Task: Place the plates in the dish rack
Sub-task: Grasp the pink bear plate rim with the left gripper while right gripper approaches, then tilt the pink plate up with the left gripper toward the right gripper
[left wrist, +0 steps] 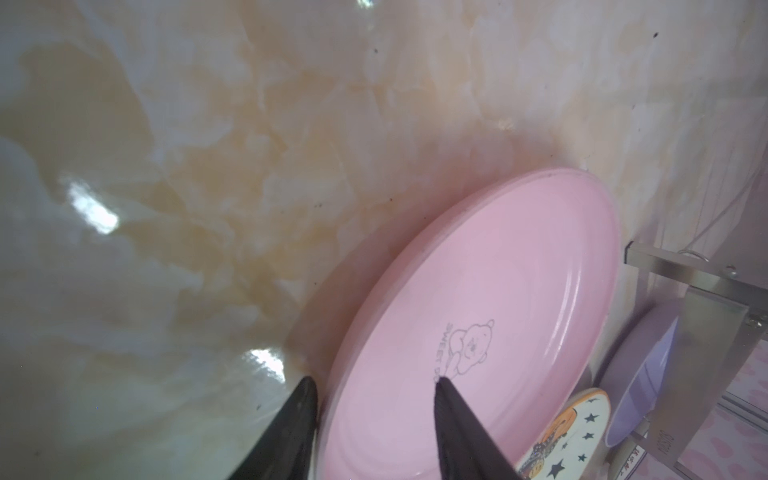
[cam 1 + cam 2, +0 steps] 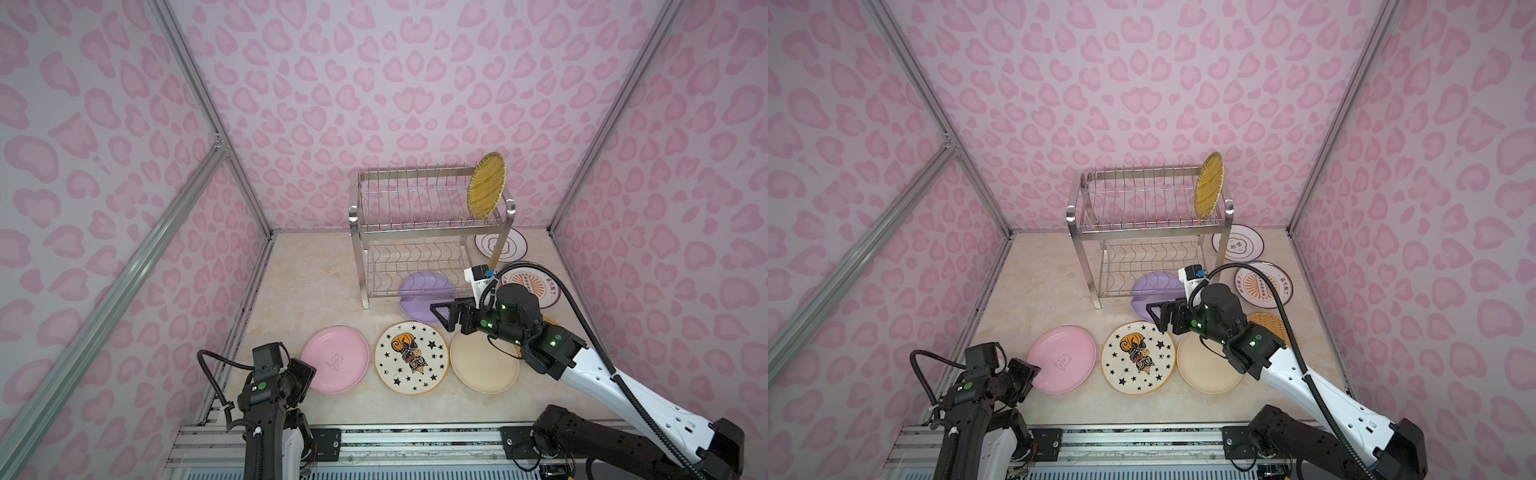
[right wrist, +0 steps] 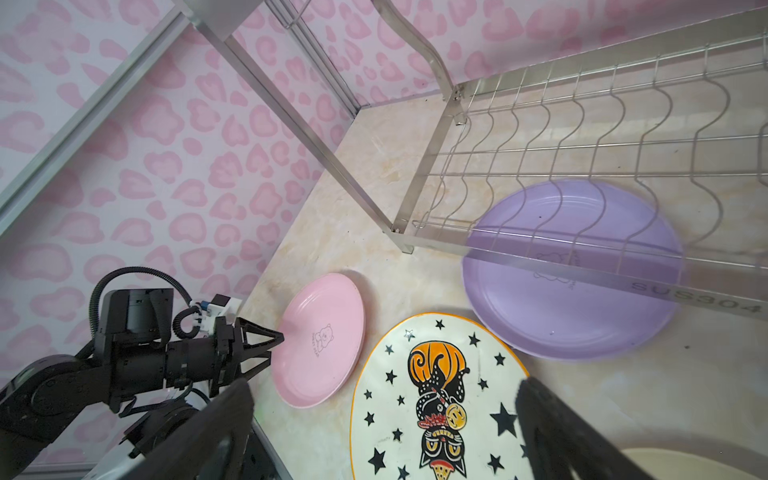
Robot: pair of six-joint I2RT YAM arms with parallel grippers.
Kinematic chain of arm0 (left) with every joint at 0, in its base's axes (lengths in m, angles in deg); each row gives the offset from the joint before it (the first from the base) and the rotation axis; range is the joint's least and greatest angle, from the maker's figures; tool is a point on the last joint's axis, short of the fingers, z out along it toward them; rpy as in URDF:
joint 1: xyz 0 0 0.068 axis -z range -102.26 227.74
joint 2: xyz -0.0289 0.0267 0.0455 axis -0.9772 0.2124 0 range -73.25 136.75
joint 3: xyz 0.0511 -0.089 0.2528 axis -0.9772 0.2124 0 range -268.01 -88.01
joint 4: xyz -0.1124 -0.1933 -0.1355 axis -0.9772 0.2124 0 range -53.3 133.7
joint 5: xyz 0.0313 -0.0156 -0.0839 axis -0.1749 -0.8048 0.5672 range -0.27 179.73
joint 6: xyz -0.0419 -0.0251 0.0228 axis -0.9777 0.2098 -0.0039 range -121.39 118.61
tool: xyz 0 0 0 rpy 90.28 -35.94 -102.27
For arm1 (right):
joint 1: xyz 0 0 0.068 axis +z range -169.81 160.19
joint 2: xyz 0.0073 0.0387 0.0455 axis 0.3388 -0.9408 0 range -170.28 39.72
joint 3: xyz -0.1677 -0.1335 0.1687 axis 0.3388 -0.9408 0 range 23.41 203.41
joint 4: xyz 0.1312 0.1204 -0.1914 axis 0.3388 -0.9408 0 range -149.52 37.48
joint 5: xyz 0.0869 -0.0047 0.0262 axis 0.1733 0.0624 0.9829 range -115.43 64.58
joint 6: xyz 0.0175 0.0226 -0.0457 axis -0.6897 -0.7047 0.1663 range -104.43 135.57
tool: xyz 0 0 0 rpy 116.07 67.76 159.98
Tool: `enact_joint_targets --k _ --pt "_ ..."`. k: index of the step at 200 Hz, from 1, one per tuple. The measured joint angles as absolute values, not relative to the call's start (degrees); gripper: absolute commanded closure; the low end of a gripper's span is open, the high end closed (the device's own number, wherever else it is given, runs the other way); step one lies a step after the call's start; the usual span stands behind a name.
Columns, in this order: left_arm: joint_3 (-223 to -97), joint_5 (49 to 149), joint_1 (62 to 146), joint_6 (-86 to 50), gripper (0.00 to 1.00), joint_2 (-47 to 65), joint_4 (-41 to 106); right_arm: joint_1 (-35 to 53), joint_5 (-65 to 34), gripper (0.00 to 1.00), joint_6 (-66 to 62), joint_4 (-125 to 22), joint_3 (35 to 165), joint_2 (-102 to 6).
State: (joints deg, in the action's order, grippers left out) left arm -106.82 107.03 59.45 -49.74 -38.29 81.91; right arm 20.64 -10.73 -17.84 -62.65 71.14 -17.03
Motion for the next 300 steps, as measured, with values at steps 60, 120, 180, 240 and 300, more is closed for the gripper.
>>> enact_joint_targets --k 60,120,180,240,300 --pt "-105.48 105.15 60.61 -50.88 0.71 -37.68 80.44 20.81 -10.4 0.01 -18.82 -60.44 69.98 -17.17" --pt "-104.26 104.28 61.68 -51.3 0.82 -35.86 77.8 20.81 -10.42 0.01 -19.44 -60.11 69.67 -17.91" --pt "-103.52 104.56 61.99 -51.89 0.92 -35.42 75.37 20.81 -10.4 0.01 -19.87 -59.65 69.52 -19.11" --pt "-109.04 106.0 62.08 -51.21 0.97 -40.32 77.49 20.6 -10.44 0.01 -19.76 -60.4 70.22 -18.61" --pt "-119.27 115.47 64.44 -45.92 0.97 -43.8 77.73 12.6 -5.22 0.01 -20.27 -61.64 69.72 -15.09"
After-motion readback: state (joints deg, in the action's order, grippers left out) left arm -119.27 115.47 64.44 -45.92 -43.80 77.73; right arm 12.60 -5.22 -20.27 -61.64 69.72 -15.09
